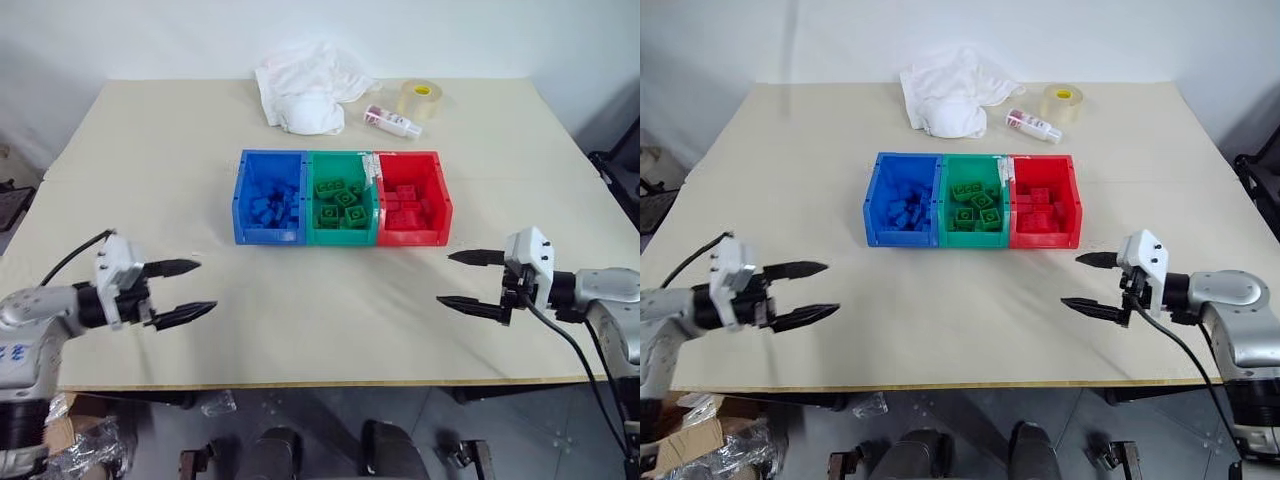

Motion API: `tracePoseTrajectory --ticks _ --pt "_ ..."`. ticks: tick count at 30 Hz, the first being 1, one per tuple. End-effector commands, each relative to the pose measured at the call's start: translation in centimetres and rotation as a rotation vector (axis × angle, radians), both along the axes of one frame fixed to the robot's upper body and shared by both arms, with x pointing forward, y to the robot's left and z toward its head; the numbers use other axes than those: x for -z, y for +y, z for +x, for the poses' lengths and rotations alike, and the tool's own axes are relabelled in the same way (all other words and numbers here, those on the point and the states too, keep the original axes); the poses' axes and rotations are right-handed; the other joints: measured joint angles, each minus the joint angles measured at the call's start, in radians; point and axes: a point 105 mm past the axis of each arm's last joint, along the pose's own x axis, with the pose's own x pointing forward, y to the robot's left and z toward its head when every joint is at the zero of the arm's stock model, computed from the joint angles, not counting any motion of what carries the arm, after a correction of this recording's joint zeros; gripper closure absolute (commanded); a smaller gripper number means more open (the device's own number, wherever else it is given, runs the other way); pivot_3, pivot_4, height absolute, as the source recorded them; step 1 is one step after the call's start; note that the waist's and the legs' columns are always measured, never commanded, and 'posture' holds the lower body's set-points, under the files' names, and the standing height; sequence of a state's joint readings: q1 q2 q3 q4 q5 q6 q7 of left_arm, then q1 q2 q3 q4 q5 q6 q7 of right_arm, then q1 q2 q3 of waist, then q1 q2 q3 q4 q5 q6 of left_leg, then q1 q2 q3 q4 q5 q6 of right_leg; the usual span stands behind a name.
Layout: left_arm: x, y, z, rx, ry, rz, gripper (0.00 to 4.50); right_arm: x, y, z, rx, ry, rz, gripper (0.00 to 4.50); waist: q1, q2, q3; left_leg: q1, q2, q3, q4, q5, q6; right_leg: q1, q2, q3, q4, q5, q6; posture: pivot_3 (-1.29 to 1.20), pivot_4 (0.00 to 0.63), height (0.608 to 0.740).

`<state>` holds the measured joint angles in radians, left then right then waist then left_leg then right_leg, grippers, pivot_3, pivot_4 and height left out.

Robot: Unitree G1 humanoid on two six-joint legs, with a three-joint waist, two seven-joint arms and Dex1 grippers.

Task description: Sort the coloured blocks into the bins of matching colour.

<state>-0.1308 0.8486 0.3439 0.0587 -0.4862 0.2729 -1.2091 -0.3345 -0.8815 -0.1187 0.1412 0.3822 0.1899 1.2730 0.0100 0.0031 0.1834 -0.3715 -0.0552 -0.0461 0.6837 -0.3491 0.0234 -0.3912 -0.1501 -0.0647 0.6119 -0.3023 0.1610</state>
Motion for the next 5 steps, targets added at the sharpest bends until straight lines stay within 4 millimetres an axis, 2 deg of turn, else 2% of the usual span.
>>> tracePoseTrajectory --ticks 1,5 --pt "-1.09 1.40 -0.19 -0.026 -0.069 0.011 0.01 -0.47 -0.83 0.34 -0.015 -0.021 -0.039 0.00 0.002 0.000 0.000 0.000 0.000 0.000 0.000 0.000 0.000 0.000 0.000 0.000 0.000 0.000 0.000 0.00 0.150 0.740" --pt "-1.68 1.57 0.01 -0.029 -0.103 0.001 0.01 -0.66 -0.92 0.88 -0.019 -0.029 -0.041 0.00 -0.001 0.000 0.000 0.000 0.000 0.000 0.000 0.000 0.000 -0.001 0.000 0.000 0.000 0.000 0.000 0.00 0.150 0.740"
